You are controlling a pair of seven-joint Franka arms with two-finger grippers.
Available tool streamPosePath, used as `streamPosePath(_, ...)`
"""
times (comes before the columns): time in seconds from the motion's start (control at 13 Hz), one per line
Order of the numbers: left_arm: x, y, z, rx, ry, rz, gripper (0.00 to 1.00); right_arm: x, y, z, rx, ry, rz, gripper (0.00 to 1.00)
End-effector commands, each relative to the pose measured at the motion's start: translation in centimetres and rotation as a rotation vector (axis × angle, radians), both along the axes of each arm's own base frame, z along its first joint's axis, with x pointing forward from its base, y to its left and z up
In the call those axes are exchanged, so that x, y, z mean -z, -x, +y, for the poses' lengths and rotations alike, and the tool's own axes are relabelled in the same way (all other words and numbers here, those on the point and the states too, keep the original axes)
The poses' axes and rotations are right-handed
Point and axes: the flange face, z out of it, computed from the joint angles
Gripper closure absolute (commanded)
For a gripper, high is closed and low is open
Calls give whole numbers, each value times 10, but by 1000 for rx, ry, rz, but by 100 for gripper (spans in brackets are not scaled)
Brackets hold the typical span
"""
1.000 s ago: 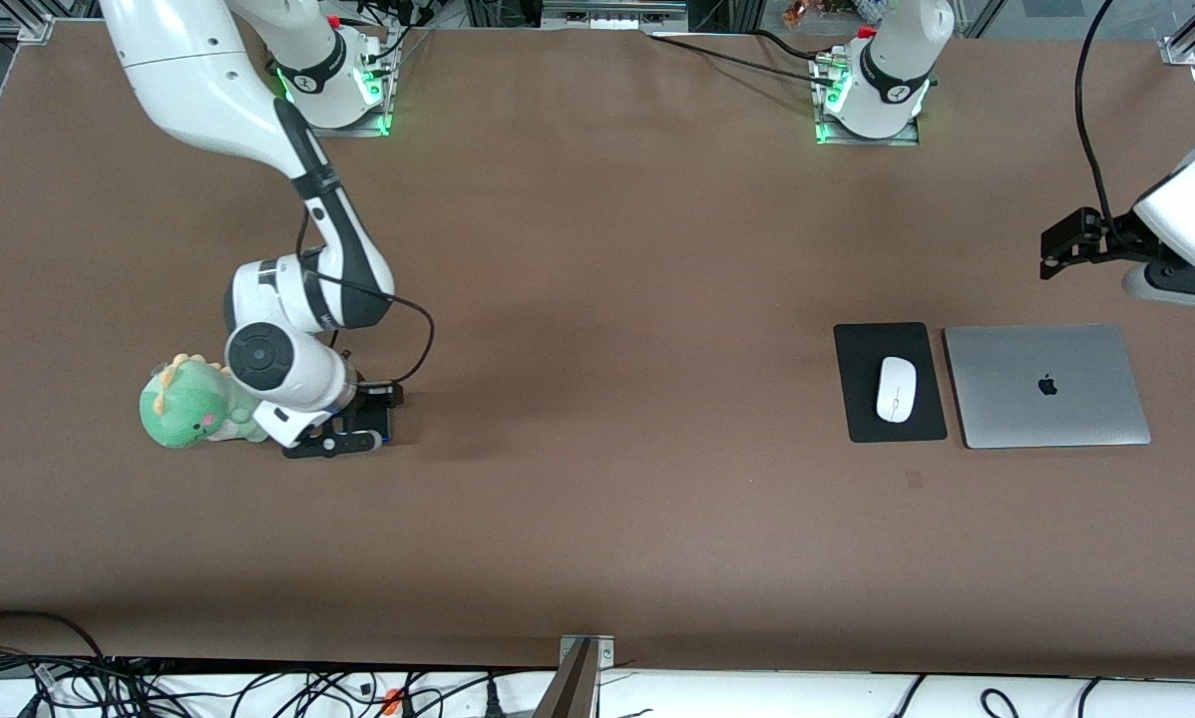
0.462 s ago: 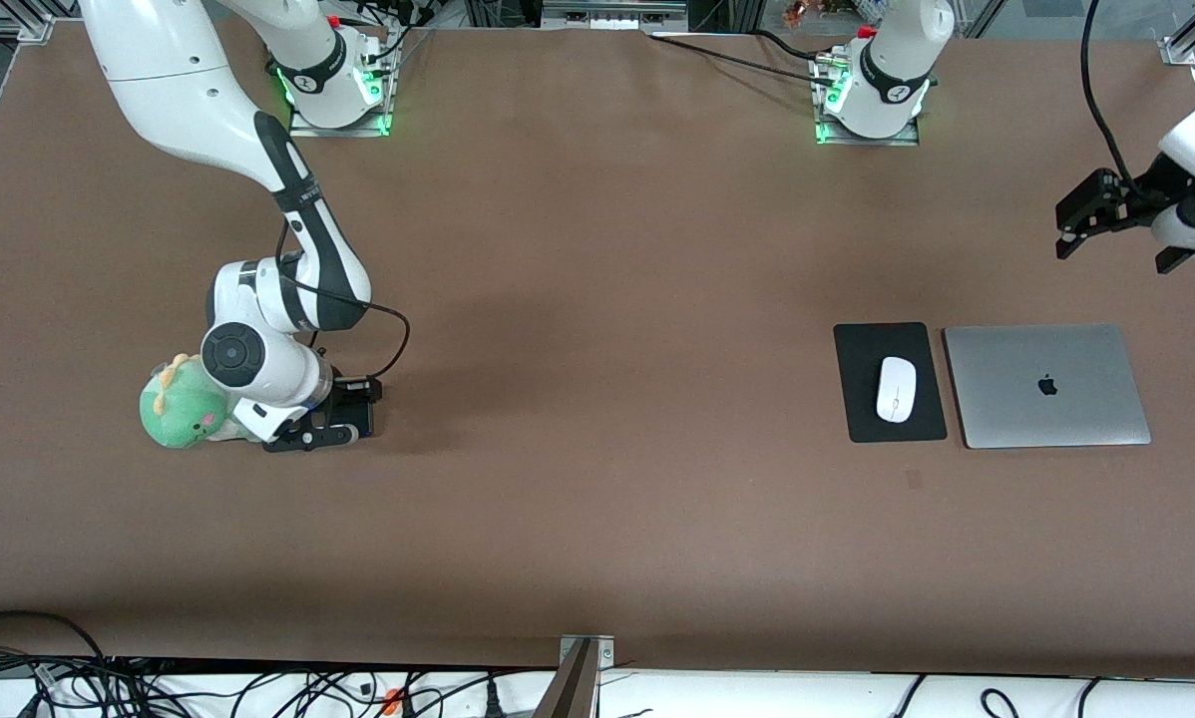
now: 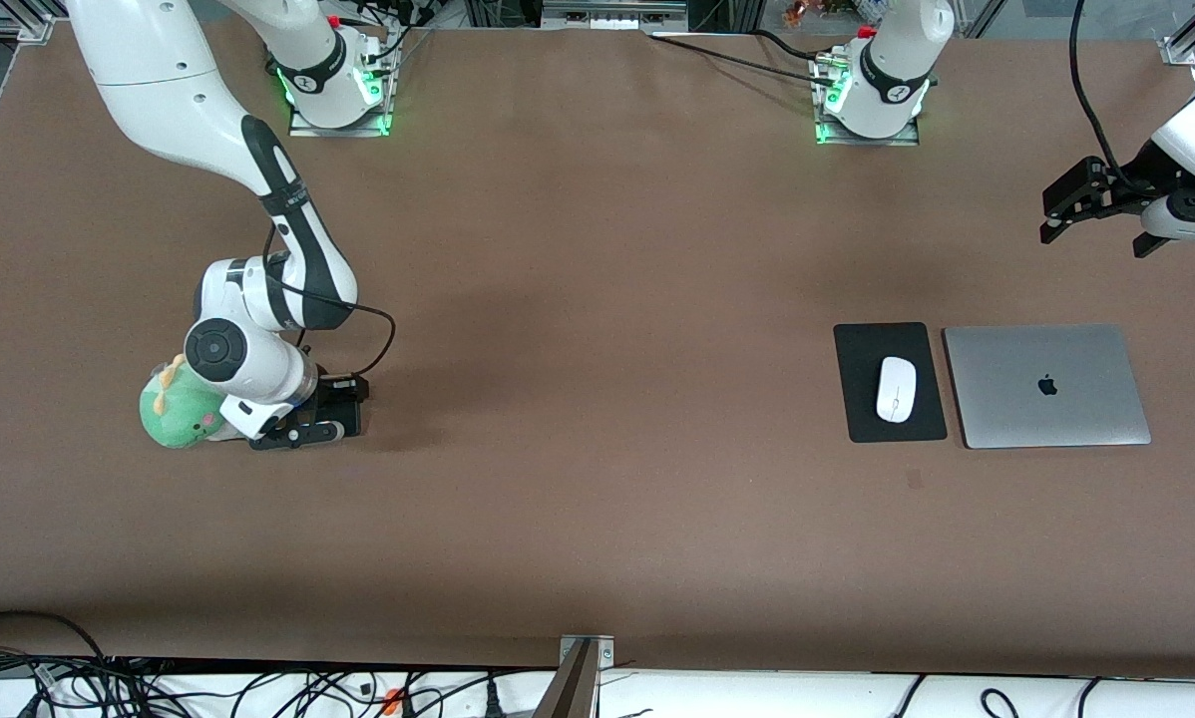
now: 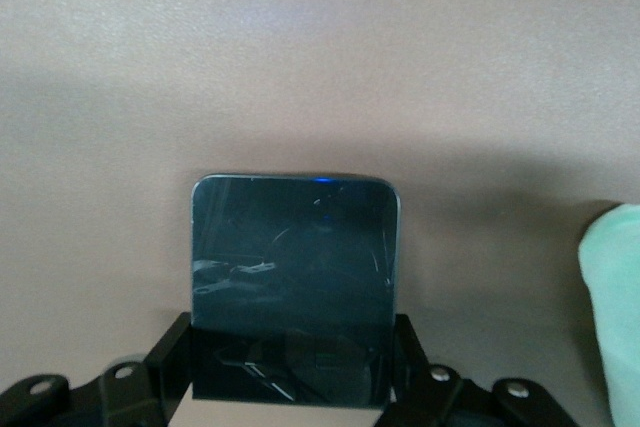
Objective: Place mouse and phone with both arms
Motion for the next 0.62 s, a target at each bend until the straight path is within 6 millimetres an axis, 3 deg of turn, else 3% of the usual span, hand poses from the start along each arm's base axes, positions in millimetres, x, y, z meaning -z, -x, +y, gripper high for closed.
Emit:
streamPosePath(0.0, -2, 6, 6, -53, 15, 33, 0, -12, 6, -3, 5, -25, -7, 1)
streamPosePath(0.15, -8, 5, 9, -54, 10, 18, 0, -30, 3, 1, 35, -31, -27, 0)
streamPosePath(0.31, 1, -5, 19, -80, 25, 38, 0, -63, 3, 8, 88, -38, -29, 0)
streamPosePath(0.38, 0, -7, 19, -74, 23, 35, 0, -85, 3, 13, 76, -46, -31, 0)
streamPosePath(0.54, -10, -11, 12, -64, 15, 13, 0, -149, 8, 13, 91, -56, -35, 0)
